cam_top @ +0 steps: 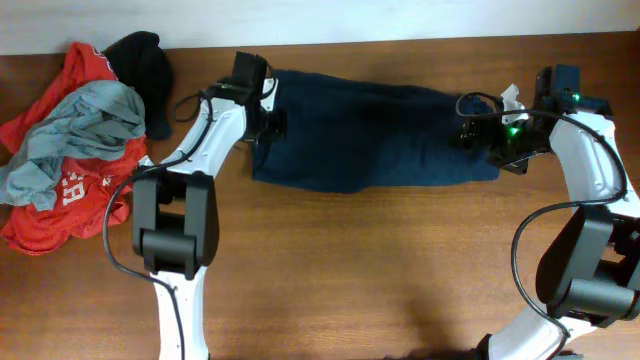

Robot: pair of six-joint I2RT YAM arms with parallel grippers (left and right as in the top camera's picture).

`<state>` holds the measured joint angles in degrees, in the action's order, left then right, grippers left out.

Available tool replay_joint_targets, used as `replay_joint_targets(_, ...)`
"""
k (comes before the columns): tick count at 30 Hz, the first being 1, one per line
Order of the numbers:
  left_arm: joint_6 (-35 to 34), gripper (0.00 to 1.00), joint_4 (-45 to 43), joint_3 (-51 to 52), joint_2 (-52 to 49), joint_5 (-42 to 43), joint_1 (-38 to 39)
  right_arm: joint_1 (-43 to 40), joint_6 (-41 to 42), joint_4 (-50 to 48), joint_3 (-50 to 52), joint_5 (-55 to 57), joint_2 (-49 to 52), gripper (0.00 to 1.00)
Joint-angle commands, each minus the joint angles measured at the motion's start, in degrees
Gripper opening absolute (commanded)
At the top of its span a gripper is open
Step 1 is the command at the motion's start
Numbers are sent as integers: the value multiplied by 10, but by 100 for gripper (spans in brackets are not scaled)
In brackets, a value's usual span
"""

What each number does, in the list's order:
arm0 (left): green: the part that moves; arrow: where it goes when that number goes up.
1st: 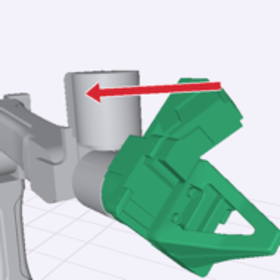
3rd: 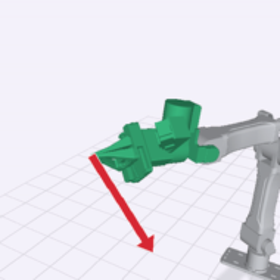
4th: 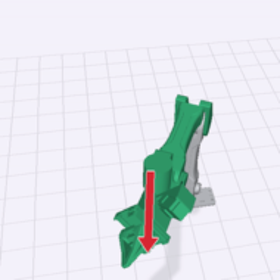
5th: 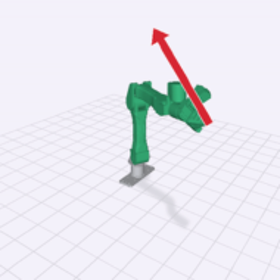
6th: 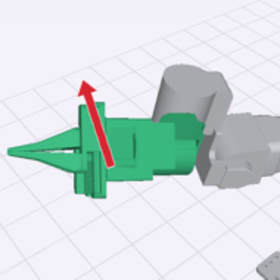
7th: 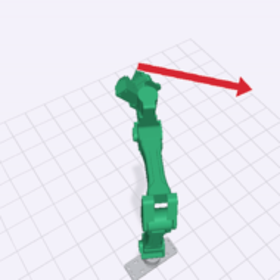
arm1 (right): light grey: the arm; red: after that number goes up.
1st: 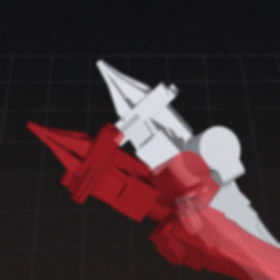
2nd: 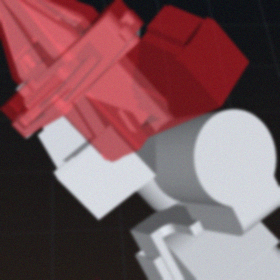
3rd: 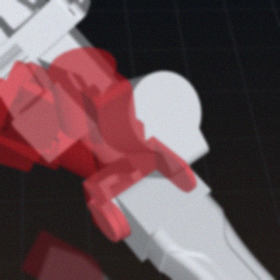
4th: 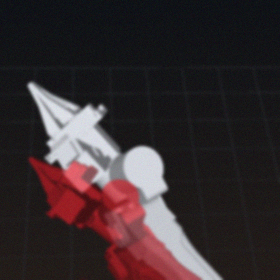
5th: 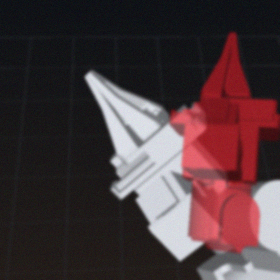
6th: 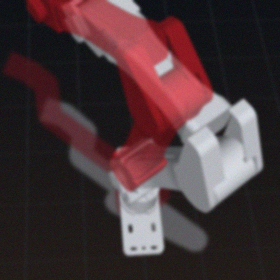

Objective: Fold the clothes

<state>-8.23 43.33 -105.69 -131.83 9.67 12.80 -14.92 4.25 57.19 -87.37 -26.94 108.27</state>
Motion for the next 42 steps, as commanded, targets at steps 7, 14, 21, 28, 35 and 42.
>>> replay_joint_targets(7,-16,0,-7,-1,-51,17,-12,1,-3,-25,-7,50,-11,100)
replay_joint_targets(14,-16,1,-5,-1,-65,17,-3,-33,11,-51,-7,73,3,99)
replay_joint_targets(21,-16,1,-3,-1,-65,17,2,-58,-11,-97,-7,66,73,99)
replay_joint_targets(28,-16,0,-3,-1,-65,17,6,-58,-56,-134,-7,34,125,99)
replay_joint_targets(35,-16,1,-3,-1,-65,17,8,-58,-56,-166,-7,14,144,99)
replay_joint_targets(42,-16,0,-3,-1,-65,17,14,-58,-55,-196,-7,-55,161,99)
